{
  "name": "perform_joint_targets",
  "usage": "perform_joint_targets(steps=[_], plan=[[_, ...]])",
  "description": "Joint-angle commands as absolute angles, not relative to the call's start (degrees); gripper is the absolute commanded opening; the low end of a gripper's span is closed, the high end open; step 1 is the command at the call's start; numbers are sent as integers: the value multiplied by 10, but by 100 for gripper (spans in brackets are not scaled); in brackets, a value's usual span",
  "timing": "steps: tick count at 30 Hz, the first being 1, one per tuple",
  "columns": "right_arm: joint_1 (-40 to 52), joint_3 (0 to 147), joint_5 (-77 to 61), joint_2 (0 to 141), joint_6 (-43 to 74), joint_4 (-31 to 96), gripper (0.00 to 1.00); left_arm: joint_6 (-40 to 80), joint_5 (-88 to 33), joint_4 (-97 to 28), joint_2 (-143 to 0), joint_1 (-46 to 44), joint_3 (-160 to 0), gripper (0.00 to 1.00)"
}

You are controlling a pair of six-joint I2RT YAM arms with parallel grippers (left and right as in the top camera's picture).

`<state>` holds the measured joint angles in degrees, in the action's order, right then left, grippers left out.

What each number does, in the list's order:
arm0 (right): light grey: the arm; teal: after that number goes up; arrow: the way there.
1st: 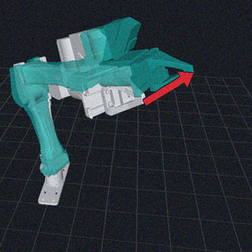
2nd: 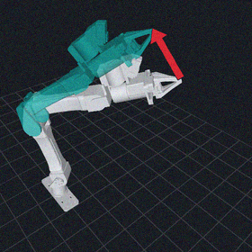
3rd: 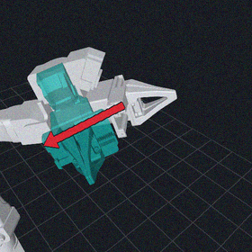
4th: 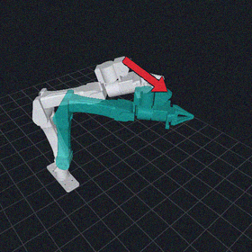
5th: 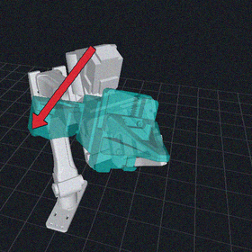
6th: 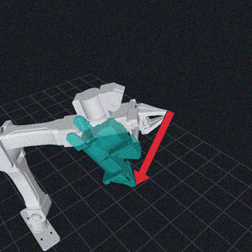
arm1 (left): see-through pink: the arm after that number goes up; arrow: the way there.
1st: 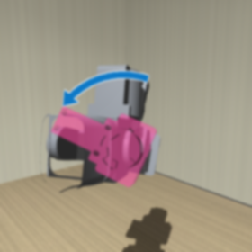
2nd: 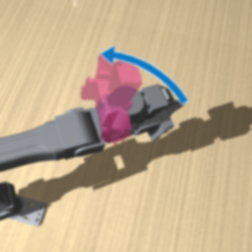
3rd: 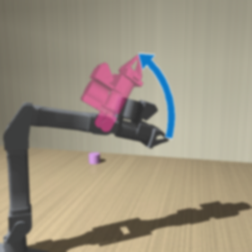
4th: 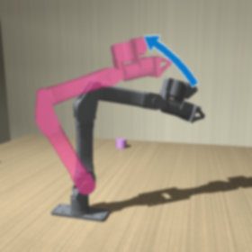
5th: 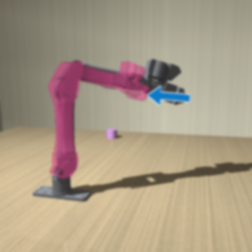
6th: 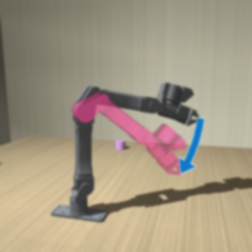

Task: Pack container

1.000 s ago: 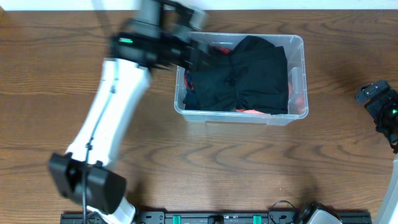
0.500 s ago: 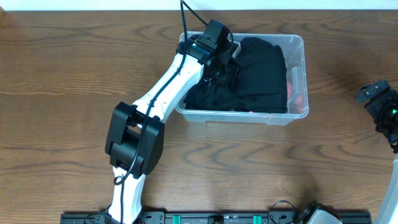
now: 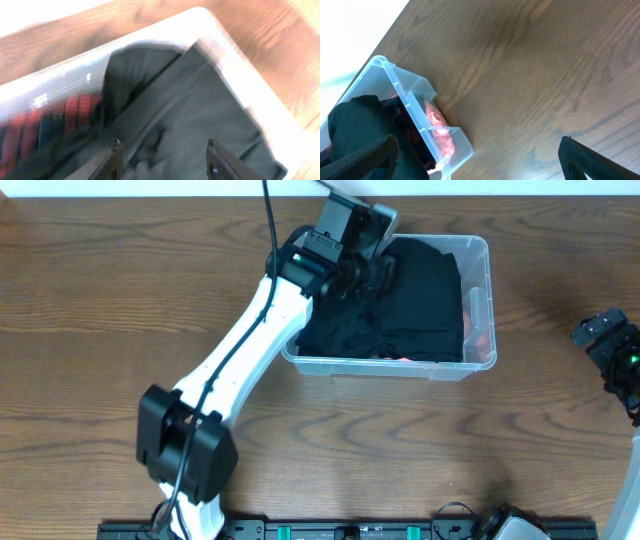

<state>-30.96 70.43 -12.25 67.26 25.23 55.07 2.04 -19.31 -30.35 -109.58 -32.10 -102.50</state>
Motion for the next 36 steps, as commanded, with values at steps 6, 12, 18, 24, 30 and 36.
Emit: perform_joint_targets(steps=[6,12,18,24,30,36], plan=[[-314,707,-127,672,257,551,99,-2,-233,-226,-1204,-345,-1025,54],[-314,707,-127,672,257,551,99,6,-270,-289,-1318,-349,-1025,54],[-314,707,-127,672,257,551,99,12,-270,-353,-1360,-346,-1025,53],[-314,707,-127,672,257,551,99,42,-270,-369,-1280,-334,-1032,53],[-314,706,-127,672,257,551,99,49,-241,-407,-1100,-299,-1033,70],[-314,707,-127,672,257,551,99,48,-143,-458,-908,-246,-1033,84]])
